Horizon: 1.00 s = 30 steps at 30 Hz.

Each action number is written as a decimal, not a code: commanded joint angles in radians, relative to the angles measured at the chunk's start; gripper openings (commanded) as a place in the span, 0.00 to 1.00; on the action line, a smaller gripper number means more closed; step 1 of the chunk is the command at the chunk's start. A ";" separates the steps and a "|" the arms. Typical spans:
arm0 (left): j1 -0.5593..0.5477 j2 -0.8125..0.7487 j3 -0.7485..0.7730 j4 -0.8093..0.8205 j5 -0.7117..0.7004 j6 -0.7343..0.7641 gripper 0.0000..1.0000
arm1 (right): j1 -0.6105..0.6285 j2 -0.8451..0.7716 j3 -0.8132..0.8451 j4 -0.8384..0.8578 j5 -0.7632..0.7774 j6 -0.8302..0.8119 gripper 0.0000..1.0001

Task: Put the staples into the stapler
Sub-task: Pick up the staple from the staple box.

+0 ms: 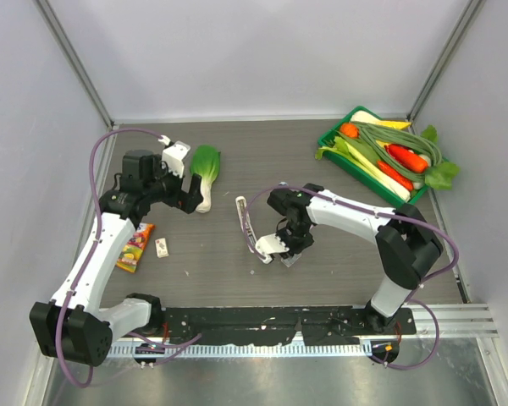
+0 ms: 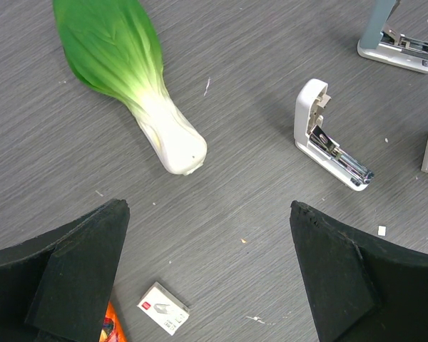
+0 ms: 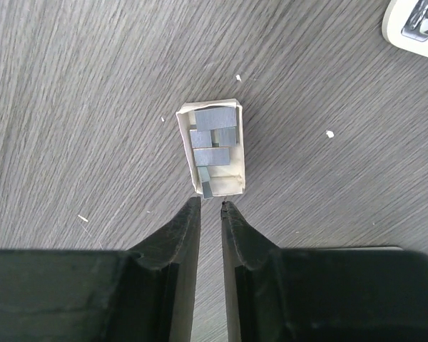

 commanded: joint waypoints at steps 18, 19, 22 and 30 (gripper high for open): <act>0.015 -0.002 0.000 0.038 0.028 -0.012 1.00 | -0.004 0.018 -0.025 0.038 -0.003 -0.025 0.30; 0.013 0.000 0.000 0.040 0.028 -0.012 1.00 | -0.003 0.023 -0.027 0.035 -0.004 -0.025 0.30; 0.016 0.000 -0.002 0.038 0.026 -0.012 1.00 | -0.004 0.023 -0.027 0.035 -0.007 -0.025 0.30; 0.018 0.000 -0.003 0.043 0.032 -0.012 1.00 | -0.003 0.031 -0.039 0.050 0.000 -0.021 0.30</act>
